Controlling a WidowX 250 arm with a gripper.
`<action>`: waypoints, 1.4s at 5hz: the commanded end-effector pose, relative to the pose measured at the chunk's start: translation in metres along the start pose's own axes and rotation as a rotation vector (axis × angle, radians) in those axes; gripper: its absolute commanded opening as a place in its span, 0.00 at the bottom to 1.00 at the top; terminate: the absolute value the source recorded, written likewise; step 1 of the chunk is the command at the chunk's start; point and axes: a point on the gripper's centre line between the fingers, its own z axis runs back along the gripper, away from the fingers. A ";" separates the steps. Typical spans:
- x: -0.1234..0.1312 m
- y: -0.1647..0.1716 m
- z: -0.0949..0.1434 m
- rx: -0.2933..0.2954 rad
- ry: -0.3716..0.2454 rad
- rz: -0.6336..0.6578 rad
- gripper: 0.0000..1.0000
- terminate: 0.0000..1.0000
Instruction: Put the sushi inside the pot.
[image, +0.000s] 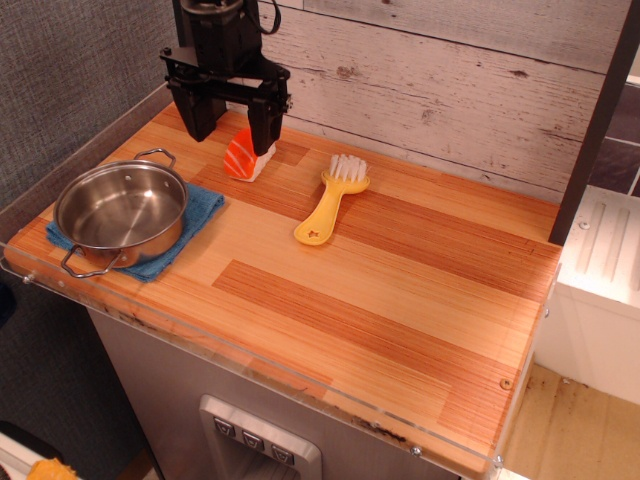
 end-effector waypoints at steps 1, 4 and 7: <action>0.039 0.022 -0.004 0.047 -0.067 0.056 1.00 0.00; 0.048 0.021 -0.038 0.038 -0.011 0.070 1.00 0.00; 0.039 0.026 0.036 -0.050 -0.207 0.119 0.00 0.00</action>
